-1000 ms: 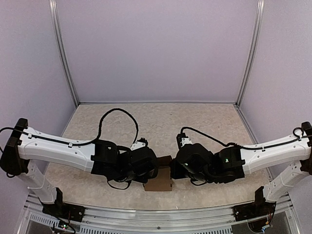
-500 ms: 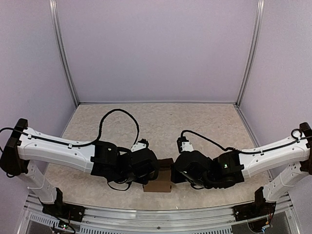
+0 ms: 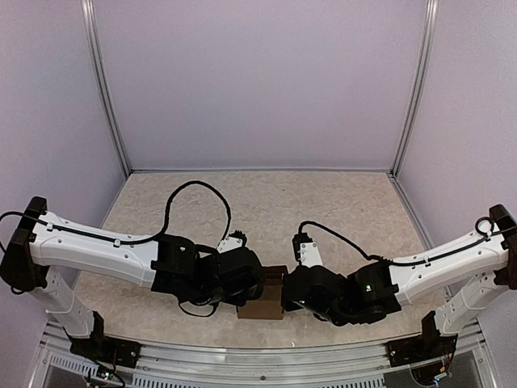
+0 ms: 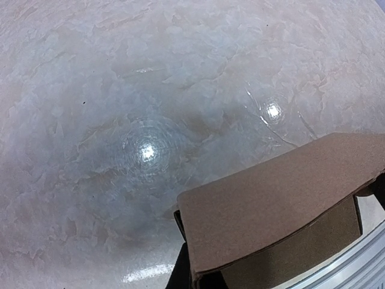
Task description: Fold the paper box
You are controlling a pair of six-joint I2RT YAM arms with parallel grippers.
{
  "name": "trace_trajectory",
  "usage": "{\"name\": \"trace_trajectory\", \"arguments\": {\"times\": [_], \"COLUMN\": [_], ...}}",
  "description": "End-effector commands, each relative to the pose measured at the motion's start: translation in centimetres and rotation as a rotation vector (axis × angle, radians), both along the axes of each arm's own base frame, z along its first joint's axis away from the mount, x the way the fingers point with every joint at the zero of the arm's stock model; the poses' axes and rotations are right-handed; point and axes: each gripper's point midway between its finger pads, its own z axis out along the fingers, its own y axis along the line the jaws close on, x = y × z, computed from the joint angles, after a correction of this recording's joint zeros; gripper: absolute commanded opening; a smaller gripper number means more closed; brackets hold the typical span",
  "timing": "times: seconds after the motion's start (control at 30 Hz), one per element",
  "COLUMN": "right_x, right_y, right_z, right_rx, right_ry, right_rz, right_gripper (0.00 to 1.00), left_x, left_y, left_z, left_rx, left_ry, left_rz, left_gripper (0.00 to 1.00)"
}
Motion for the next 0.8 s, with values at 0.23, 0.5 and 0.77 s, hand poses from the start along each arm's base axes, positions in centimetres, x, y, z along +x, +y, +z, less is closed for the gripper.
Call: {"name": "trace_trajectory", "arguments": {"times": [0.23,0.5,0.77], "right_x": [-2.4,-3.0,-3.5], "right_y": [-0.1,-0.3,-0.1], "right_z": [-5.3,-6.4,-6.9], "right_rx": [-0.137,-0.184,-0.193], "right_ry": [0.053,0.059,0.07], "right_rz": [0.065,0.079,0.094], "right_gripper": [0.0,0.0,0.0], "left_x": [-1.7,-2.0,-2.4], "left_y": [-2.8,-3.0,-3.3], "left_z": [0.3,0.3,-0.1], "left_rx": [-0.086,-0.106,-0.109], "left_ry": [0.043,0.05,0.064], "left_rz": [-0.048,-0.053,-0.063], "left_gripper": [0.0,0.0,0.0]}}
